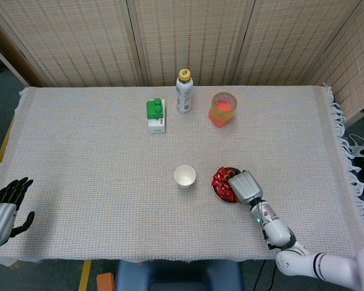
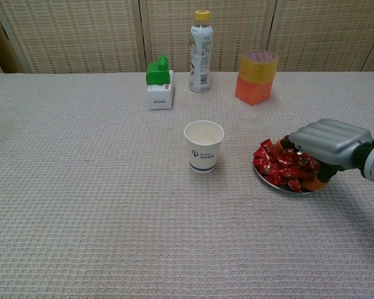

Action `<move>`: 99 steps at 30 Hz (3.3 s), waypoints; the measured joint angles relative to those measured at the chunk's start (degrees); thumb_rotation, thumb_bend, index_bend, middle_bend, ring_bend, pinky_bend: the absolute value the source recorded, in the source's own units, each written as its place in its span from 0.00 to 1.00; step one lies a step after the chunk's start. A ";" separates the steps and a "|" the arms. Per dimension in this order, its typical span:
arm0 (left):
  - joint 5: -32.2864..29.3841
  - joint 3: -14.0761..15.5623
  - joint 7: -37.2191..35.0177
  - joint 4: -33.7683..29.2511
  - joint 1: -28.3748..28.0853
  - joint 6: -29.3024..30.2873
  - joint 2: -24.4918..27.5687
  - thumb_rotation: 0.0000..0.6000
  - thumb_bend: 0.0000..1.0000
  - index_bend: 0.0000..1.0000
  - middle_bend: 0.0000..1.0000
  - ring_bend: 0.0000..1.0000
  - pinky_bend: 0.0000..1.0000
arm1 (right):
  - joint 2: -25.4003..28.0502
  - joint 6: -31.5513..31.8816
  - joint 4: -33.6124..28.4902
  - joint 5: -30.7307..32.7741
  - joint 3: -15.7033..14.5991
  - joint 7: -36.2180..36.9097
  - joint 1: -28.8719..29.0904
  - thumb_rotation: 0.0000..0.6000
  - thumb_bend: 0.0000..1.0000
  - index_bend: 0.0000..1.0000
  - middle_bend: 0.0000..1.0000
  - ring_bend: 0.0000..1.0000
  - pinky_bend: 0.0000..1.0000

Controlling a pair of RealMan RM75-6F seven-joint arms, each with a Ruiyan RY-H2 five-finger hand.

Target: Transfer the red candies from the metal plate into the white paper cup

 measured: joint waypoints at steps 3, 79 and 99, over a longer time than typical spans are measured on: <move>-0.03 0.04 -0.17 -0.06 -0.08 -0.20 0.13 1.00 0.44 0.00 0.00 0.00 0.14 | -0.48 0.89 0.23 -0.66 -0.45 -1.36 0.00 1.00 0.21 0.37 0.34 0.33 0.62; -0.02 0.56 -1.57 -0.57 -0.01 -0.68 1.32 1.00 0.46 0.00 0.00 0.00 0.14 | -0.30 6.29 -6.43 2.82 4.94 -7.54 2.52 1.00 0.38 0.84 0.66 0.66 0.88; -0.25 0.64 -3.89 -0.01 -0.36 -1.74 2.02 1.00 0.46 0.00 0.00 0.00 0.14 | -9.08 4.24 -7.21 10.72 12.14 -8.19 13.36 1.00 0.38 0.82 0.66 0.66 0.87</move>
